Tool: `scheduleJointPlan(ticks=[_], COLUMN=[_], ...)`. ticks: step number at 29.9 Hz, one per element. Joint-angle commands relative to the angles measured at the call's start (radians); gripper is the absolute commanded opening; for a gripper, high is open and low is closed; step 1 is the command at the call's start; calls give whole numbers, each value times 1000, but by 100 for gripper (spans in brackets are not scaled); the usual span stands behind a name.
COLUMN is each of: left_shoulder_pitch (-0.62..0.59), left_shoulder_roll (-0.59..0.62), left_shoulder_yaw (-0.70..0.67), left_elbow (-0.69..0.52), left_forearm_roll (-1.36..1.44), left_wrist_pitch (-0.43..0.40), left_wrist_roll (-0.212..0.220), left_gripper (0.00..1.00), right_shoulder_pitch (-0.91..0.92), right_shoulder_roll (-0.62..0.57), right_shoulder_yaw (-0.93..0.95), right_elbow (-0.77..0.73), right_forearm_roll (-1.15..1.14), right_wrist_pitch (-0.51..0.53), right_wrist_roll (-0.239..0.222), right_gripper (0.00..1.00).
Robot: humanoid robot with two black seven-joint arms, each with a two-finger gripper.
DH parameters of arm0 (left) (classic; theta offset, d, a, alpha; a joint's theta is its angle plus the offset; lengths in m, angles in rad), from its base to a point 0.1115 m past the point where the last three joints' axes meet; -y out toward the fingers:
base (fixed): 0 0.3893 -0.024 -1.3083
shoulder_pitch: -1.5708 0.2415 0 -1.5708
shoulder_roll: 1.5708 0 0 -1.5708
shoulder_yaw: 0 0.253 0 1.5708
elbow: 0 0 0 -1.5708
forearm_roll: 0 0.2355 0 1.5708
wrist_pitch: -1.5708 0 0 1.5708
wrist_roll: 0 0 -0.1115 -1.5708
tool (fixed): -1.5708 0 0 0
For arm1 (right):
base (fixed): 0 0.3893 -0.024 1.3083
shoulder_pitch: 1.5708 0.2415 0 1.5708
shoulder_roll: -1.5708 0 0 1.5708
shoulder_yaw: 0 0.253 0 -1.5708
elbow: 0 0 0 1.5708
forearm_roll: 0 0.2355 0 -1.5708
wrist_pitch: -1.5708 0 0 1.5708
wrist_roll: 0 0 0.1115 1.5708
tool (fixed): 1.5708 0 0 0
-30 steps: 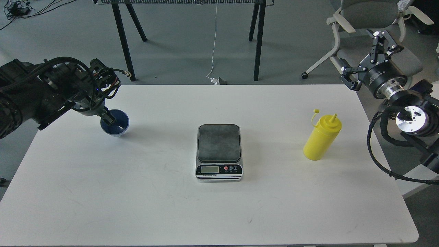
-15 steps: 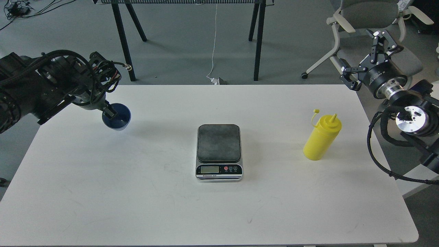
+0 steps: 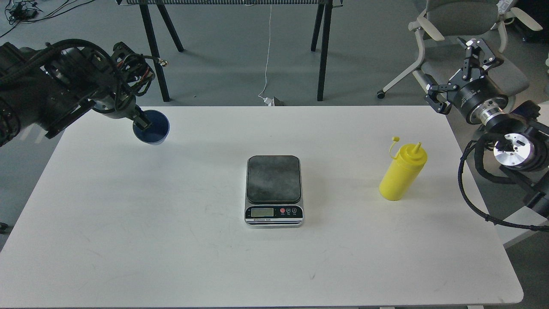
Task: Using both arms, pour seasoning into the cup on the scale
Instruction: 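Lift the blue cup with the left gripper and carry it over the scale, then lower the blue cup onto the scale and open the left gripper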
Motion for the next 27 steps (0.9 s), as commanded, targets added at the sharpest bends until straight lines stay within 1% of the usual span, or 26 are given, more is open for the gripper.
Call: scheduleJointPlan(ticks=[1, 4, 9, 14, 18, 27], left_shoulder_pitch=[-64, -113, -130, -148, -175, -155], left_shoulder_roll=[-9, -14, -12, 5, 9, -41], left_shoulder_yaw=[-5, -56, -172, -253, -275, -264], left_elbow=[-94, -190, -303, -408, -477, -488], left_forearm_roll=[-1, -14, -15, -21, -21, -21], left_wrist_pitch=[0, 0, 0, 0, 0, 0], left_wrist_roll=[0, 0, 0, 0, 0, 0], left_gripper=[5, 6, 6, 6, 6, 6], right_shoulder_pitch=[-1, 2, 5, 4, 2, 2], right_shoulder_roll=[2, 0, 2, 2, 10, 31], right_shoulder_yaw=[-1, -1, -1, -5, -10, -10], right_elbow=[-2, -2, -23, -28, -28, -29], right_forearm_roll=[0, 0, 0, -2, -2, -14], right_wrist_pitch=[0, 0, 0, 0, 0, -14], right_wrist_roll=[-1, -1, -1, -1, -1, -1], right_gripper=[99, 99, 99, 99, 99, 99])
